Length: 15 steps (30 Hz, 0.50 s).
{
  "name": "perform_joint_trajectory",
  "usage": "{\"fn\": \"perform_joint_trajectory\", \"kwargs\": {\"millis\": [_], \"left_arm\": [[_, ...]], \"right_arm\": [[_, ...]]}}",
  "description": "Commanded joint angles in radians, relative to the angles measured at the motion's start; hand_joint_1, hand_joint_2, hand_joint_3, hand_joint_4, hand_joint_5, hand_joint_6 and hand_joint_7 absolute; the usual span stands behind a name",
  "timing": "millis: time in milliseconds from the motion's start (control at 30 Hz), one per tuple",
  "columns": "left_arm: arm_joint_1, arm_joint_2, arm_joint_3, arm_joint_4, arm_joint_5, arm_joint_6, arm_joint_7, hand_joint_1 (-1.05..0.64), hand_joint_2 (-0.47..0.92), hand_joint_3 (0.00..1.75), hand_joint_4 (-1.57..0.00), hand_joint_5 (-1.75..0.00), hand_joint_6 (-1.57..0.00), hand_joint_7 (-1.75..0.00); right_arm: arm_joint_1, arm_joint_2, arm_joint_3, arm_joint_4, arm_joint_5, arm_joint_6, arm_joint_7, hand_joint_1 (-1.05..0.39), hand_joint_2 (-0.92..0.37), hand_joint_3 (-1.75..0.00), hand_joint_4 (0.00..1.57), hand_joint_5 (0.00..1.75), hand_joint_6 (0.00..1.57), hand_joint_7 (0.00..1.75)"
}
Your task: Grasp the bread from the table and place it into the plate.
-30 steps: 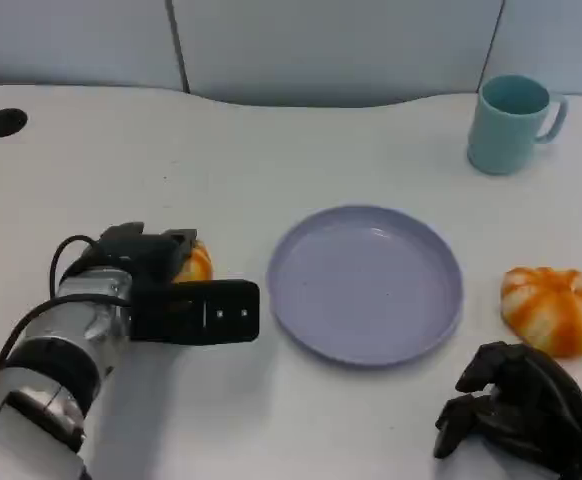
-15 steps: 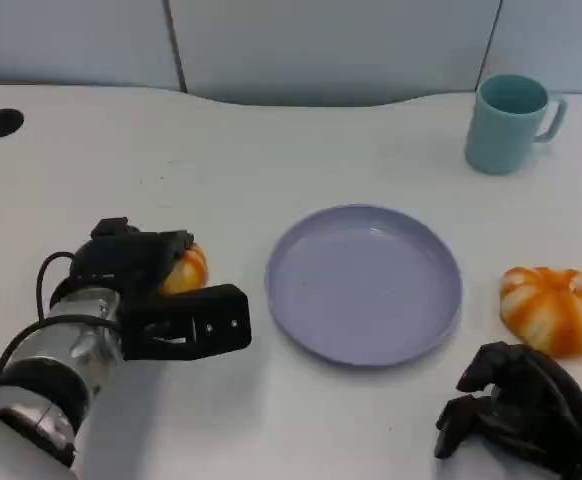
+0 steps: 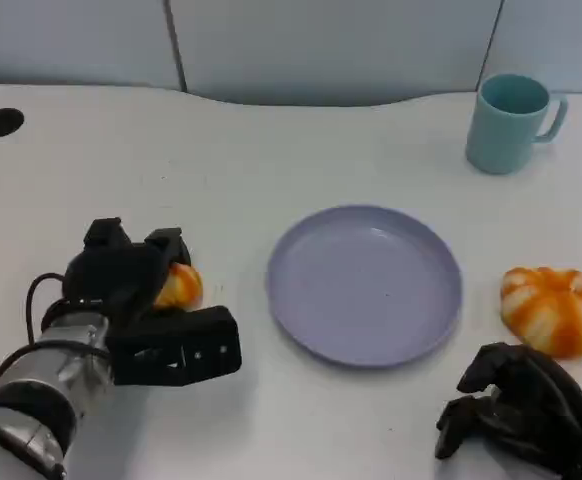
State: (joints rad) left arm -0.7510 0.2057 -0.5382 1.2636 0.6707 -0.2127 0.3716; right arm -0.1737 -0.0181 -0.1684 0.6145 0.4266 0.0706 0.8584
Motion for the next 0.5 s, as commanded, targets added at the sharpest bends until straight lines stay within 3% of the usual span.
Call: {"fn": "perform_joint_trajectory", "kwargs": {"millis": [33,100,200,267,300,367,500], "left_arm": [[0.037,0.014,-0.011,0.025,0.011,-0.002,-0.007,-0.22,0.92,0.45,-0.73,-1.75,-0.56,-1.75],[0.037,0.023,0.014,0.013,-0.010,-0.041,0.035,-0.22,0.92,0.45,-0.73,-1.75,-0.56,-1.75],[0.032,0.034,0.066,-0.007,-0.053,-0.116,0.103,-0.19,0.75,0.84,-0.79,-1.75,-0.58,-1.75],[0.026,0.029,0.097,-0.013,-0.080,-0.147,0.104,-0.18,0.72,0.91,-0.79,-1.75,-0.58,-1.75],[0.020,0.025,0.117,-0.020,-0.100,-0.165,0.098,-0.16,0.62,1.06,-0.81,-1.75,-0.60,-1.75],[0.010,0.007,0.174,-0.038,-0.160,-0.210,0.079,-0.14,0.53,1.20,-0.83,-1.75,-0.63,-1.75],[0.008,-0.001,0.203,-0.044,-0.185,-0.233,0.067,-0.13,0.49,1.26,-0.84,-1.75,-0.66,-1.75]], "right_arm": [[0.021,-0.016,-0.003,0.008,-0.003,0.001,-0.009,-1.05,-0.41,0.00,1.57,0.49,1.57,0.27],[0.018,-0.015,-0.002,0.013,-0.005,-0.003,-0.008,-1.05,-0.41,0.00,1.57,0.49,1.57,0.27],[0.011,-0.014,0.001,0.026,-0.008,-0.007,-0.007,-1.05,-0.42,-0.01,1.57,0.49,1.57,0.26],[0.005,-0.014,0.000,0.036,-0.006,-0.006,-0.004,-1.05,-0.42,-0.01,1.57,0.48,1.57,0.26],[0.002,-0.014,-0.001,0.041,-0.004,-0.003,-0.003,-1.05,-0.41,0.00,1.57,0.48,1.57,0.25],[0.002,-0.014,0.001,0.037,-0.008,-0.002,-0.013,-1.05,-0.41,0.00,1.57,0.47,1.57,0.25],[0.003,-0.014,0.002,0.034,-0.009,-0.002,-0.019,-1.05,-0.40,0.00,1.57,0.48,1.57,0.26]]}}
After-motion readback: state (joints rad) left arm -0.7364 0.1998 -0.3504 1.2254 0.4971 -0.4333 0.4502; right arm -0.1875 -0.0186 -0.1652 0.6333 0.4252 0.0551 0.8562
